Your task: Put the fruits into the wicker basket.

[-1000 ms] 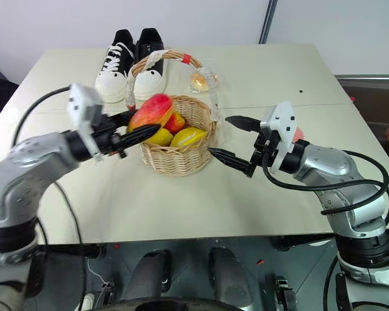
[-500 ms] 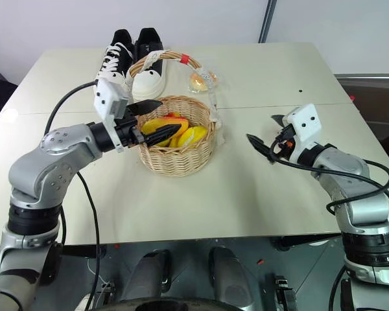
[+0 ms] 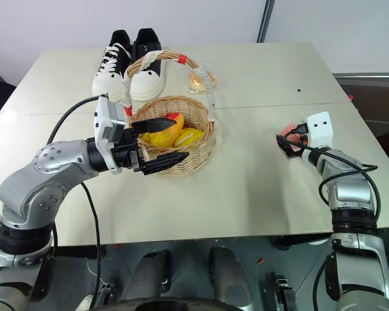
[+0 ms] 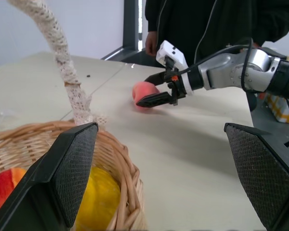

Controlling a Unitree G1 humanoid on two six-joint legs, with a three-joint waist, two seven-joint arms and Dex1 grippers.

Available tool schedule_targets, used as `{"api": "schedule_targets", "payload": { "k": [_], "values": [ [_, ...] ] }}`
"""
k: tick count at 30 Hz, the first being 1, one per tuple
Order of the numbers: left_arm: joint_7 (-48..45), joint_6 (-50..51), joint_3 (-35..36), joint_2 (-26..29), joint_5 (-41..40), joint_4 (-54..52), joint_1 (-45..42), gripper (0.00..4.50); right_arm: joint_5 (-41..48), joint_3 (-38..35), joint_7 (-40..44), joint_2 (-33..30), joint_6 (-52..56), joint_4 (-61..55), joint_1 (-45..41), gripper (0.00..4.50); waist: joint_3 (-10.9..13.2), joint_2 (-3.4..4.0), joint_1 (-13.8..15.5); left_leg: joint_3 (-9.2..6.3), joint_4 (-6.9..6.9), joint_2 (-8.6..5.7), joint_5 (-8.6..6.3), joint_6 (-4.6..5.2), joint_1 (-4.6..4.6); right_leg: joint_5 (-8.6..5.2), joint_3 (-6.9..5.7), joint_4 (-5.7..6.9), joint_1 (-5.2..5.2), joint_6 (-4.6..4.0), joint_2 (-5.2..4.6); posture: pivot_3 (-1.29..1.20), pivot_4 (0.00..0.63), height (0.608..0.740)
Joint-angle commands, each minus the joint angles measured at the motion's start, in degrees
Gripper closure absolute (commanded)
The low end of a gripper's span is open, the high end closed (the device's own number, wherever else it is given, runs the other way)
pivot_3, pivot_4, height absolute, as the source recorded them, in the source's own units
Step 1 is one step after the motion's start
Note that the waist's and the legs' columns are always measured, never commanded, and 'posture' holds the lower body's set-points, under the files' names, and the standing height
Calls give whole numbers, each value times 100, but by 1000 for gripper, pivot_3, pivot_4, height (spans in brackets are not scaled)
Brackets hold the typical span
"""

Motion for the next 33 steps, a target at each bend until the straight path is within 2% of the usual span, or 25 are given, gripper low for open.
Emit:
{"api": "schedule_targets", "payload": {
  "k": [1, 3, 4, 8, 11, 13, 16, 18, 21, 24, 27, 28, 33],
  "values": [
    [-1, -133, 6, 74, 64, -156, 37, 0, 103, -264, 37, 7, -154, -75, -161, 837, 0, 1, -2, 0, 0, 0, 0, 0, 0, 0, 0, 0, 0, 0, 0, 0, 150, 740],
    [-4, -176, 89, 115, 94, -106, 133, 0, 137, -301, 57, 6, -174, -307, -122, 1663, 0, 1, -1, 0, 1, 0, 0, 0, 0, 0, 0, 0, 0, 0, 0, 0, 150, 740],
    [-24, -219, 157, 158, 126, -68, 219, 0, 125, -290, 98, -26, -194, -498, -68, 1851, 0, 3, -5, 0, 1, 0, 0, 0, 0, 0, 0, 1, 0, 0, 0, 0, 150, 740],
    [-58, -539, 560, 298, 241, 141, 616, 0, 167, -106, 645, -266, -204, -1663, 325, 1886, 2, 7, -5, 0, -5, 1, 0, 0, 6, 0, 1, 3, 0, 0, 2, 0, 150, 740],
    [-229, -1162, 1084, 393, 432, 399, 1170, 0, 860, 144, 1564, -474, 72, -3388, 660, 1886, 3, 11, -29, 0, -11, 4, -1, 1, 8, -2, 1, 2, -2, 1, 3, 0, 150, 740],
    [-310, -1364, 1355, 456, 456, 568, 1461, 0, 1409, 438, 1651, -335, 587, -4312, 519, 1886, 3, 11, -63, 0, -12, 10, -2, 3, 14, -6, 1, 3, -2, 8, 6, 0, 150, 740],
    [-312, -1608, 1582, 419, 464, 749, 1653, 0, 1588, 980, 1300, 109, 1142, -4871, 50, 1886, 3, 9, -93, -2, -8, 13, -2, 3, 15, -20, -2, 7, 0, -4, 6, 0, 150, 740],
    [-306, -1726, 1697, 395, 437, 798, 1745, 0, 1396, 1506, 800, 675, 1508, -4890, -466, 1886, 1, 5, -105, -1, -1, 11, -2, 2, 14, -18, -2, 5, 2, -16, 3, 0, 150, 740],
    [-289, -1808, 1823, 364, 340, 682, 1901, 0, 1099, 2040, -50, 1701, 1977, -4508, -1074, 1886, 0, 6, -127, 3, 4, 9, 0, -1, 14, -13, 0, 4, 4, -24, -3, 0, 150, 740],
    [-235, -1807, 1834, 337, 340, 581, 1979, 0, 812, 2228, -425, 2173, 2101, -4064, -1288, 1886, -2, 1, -80, 0, -1, 9, 0, -1, 5, -3, -2, 3, -3, -40, -4, 0, 150, 740],
    [-169, -1778, 1839, 306, 313, 502, 2022, 0, 693, 2271, -436, 2265, 2062, -4014, -1355, 370, -2, 1, -11, 0, 1, 7, 0, -1, -25, -3, -5, -4, -22, -32, -9, 0, 150, 740],
    [-152, -1771, 1837, 299, 305, 473, 2038, 0, 682, 2270, -402, 2245, 2038, -4096, -1357, 62, -2, 1, 1, 1, 4, 6, 0, -1, -40, 2, -4, -5, -34, -25, -9, 0, 150, 740],
    [-72, -1757, 1810, 295, 264, 400, 2068, 0, 757, 2107, -66, 1949, 1900, -4524, -1160, 62, -2, 1, 16, -2, 6, 7, 0, -1, -61, 8, -8, -3, -55, -16, -7, 0, 150, 740]
  ]
}}
